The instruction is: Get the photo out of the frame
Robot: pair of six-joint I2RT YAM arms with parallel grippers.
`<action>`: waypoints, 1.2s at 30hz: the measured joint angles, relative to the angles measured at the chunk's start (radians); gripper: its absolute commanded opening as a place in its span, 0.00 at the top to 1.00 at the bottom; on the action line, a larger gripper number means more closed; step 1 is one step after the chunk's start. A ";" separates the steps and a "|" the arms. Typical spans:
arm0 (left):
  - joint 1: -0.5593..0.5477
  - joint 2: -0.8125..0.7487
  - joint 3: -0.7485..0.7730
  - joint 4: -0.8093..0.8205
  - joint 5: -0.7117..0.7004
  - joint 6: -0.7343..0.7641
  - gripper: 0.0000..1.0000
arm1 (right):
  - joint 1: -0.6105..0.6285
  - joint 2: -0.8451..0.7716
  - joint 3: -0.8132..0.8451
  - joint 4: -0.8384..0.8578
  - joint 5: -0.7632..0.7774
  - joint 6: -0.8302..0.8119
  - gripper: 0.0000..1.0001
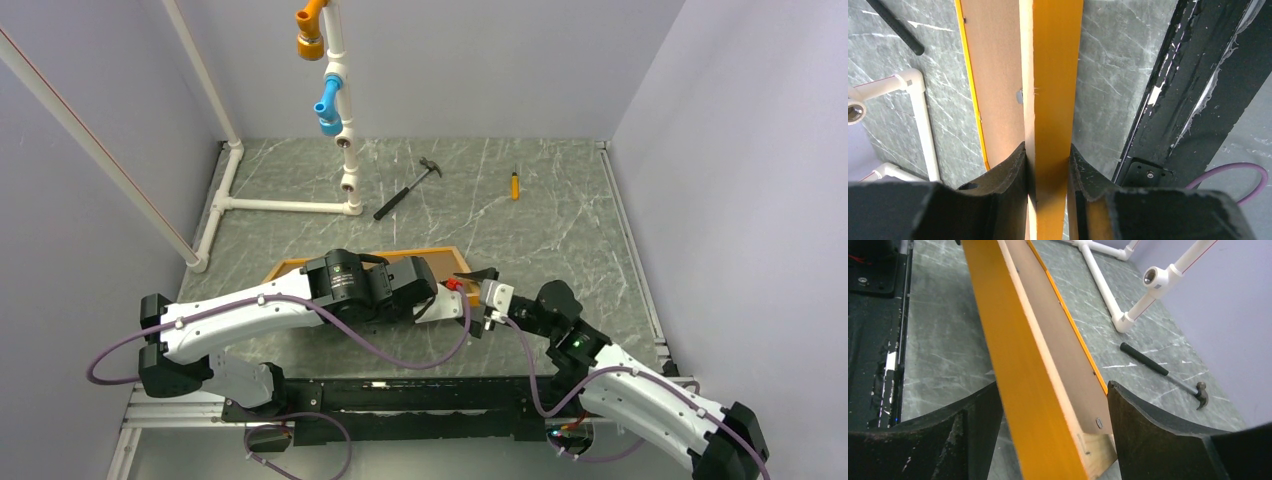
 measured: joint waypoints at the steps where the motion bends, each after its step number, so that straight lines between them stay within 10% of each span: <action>1: 0.001 0.000 0.000 0.000 0.002 0.000 1.00 | 0.000 0.016 0.000 0.011 0.000 -0.004 0.32; 9: 0.006 -0.013 0.005 -0.021 -0.001 0.008 1.00 | -0.011 0.089 -0.009 0.158 0.003 -0.106 0.80; 12: 0.010 -0.047 0.023 -0.021 -0.001 0.011 0.77 | -0.011 0.083 -0.009 0.182 -0.017 -0.197 0.99; 14: 0.009 -0.054 0.038 -0.032 0.012 0.002 0.50 | -0.010 0.076 -0.004 0.173 -0.024 -0.161 1.00; 18: 0.004 -0.042 0.099 -0.042 0.000 -0.058 0.30 | -0.011 0.082 0.031 0.117 -0.039 -0.145 1.00; 27: 0.005 -0.049 0.465 -0.069 -0.203 -0.154 0.23 | -0.029 0.199 0.251 -0.140 -0.080 -0.112 1.00; 36: 0.005 -0.205 0.486 0.013 -0.320 -0.179 0.23 | -0.089 0.452 0.612 -0.477 -0.224 -0.075 1.00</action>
